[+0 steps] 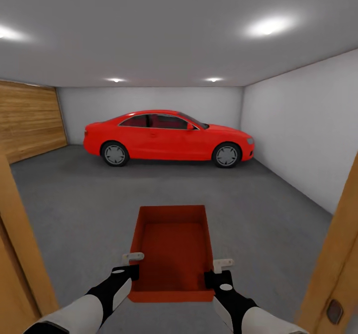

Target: Move the two storage containers from the living room to the garage. In the garage, place one container on the floor and stack the other container on top of it (either order is fine).

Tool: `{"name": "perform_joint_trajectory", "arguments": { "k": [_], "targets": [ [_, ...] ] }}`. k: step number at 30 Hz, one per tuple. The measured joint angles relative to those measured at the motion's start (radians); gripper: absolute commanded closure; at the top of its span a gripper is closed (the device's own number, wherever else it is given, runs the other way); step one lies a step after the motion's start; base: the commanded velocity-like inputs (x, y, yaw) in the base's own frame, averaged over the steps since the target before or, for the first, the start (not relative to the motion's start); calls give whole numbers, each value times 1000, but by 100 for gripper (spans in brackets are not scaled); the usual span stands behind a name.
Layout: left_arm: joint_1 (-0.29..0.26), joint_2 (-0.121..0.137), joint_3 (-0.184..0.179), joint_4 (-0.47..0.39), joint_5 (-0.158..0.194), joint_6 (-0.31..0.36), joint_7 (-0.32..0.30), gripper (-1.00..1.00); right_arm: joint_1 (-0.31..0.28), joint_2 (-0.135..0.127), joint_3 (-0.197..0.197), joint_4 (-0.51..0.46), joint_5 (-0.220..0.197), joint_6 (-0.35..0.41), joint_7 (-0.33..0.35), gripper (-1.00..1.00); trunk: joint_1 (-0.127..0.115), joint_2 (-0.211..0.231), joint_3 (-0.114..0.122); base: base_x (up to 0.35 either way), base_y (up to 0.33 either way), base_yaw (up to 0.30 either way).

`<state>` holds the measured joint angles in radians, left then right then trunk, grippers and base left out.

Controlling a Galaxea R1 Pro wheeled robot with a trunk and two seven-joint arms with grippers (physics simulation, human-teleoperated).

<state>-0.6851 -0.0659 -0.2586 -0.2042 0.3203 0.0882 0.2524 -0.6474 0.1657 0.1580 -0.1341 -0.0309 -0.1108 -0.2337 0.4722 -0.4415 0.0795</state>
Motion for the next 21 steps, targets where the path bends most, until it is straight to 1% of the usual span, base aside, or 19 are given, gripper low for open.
{"name": "perform_joint_trajectory", "arguments": {
  "k": [15,17,21],
  "targets": [
    [0,0,0,0,0,0,0,100,0,0,0,0,0,0,0,100,0,0,0,321,7,-1],
    [0,0,0,0,0,0,0,100,0,0,0,0,0,0,0,100,0,0,0,322,0,-72],
    [0,1,0,0,0,0,-2,100,0,1,0,0,0,0,-1,100,0,0,0,322,0,-179]
  ]
}}
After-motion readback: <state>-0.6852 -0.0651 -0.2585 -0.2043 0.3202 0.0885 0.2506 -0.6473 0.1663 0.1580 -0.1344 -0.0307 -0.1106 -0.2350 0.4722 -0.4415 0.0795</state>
